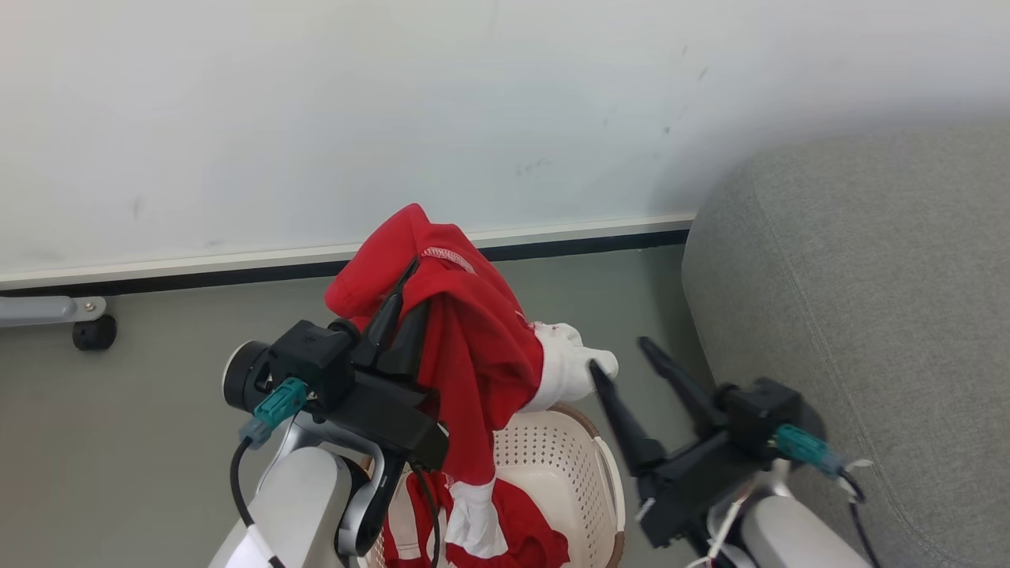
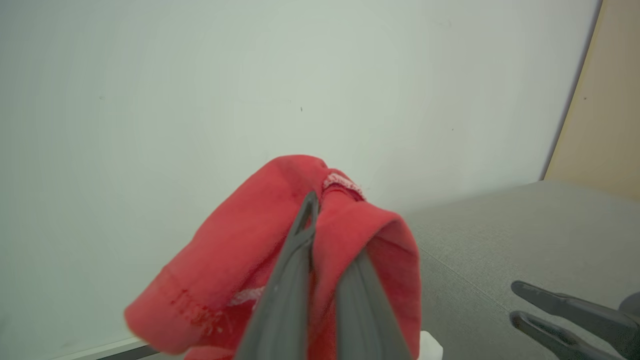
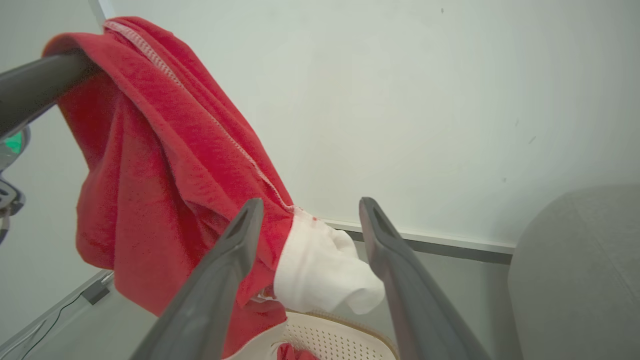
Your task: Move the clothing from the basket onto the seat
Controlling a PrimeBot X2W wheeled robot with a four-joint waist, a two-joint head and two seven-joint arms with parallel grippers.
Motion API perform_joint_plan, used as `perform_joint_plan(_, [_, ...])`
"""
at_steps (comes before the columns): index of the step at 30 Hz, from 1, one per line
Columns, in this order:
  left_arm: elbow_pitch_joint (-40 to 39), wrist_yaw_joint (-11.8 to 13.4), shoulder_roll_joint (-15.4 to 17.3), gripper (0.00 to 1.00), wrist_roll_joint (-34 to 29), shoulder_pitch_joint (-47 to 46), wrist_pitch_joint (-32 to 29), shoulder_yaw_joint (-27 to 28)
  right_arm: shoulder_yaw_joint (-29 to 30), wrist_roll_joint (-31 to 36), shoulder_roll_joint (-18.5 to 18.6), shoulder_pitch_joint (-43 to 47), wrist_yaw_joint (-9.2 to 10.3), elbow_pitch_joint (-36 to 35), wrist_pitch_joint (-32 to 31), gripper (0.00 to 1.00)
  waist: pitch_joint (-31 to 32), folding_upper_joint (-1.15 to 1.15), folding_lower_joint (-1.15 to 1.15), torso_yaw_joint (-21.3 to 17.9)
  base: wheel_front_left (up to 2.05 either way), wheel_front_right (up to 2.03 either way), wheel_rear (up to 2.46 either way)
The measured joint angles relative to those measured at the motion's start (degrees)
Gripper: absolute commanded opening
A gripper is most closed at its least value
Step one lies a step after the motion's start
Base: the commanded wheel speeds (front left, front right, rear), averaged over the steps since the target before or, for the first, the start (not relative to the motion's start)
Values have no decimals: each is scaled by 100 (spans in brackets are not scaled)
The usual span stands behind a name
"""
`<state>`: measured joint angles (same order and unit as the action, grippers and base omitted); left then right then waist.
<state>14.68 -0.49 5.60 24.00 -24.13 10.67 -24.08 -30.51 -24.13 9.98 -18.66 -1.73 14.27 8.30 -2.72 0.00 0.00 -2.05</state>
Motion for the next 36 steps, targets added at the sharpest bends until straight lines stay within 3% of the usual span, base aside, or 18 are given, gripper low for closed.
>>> perform_joint_plan(8, [-32,0,-42,0,-32,-26,-127,-103,-724,70,-491,-353,-287,81,-202,100,-5,0,0,104,0,0,0])
perform_joint_plan(28, [-81,-11,-134,0,-47,-98,-277,-445,-1581,-156,-605,-1550,-434,1027,-318,100,-49,0,0,392,0,0,0])
perform_joint_plan(29, [-85,-12,-140,0,-47,-102,-277,-458,-1672,-232,-608,-1614,-434,1027,-315,39,-55,0,0,403,0,0,0])
perform_joint_plan(30, [-88,-52,-145,0,-47,-104,-277,-464,-1752,-291,-612,-1679,-433,1025,-309,0,-61,0,0,414,0,0,0])
perform_joint_plan(36, [-104,-54,-157,0,-46,-116,-277,-482,-2073,-628,-613,-1900,-355,1074,-205,0,-91,0,0,472,0,0,0])
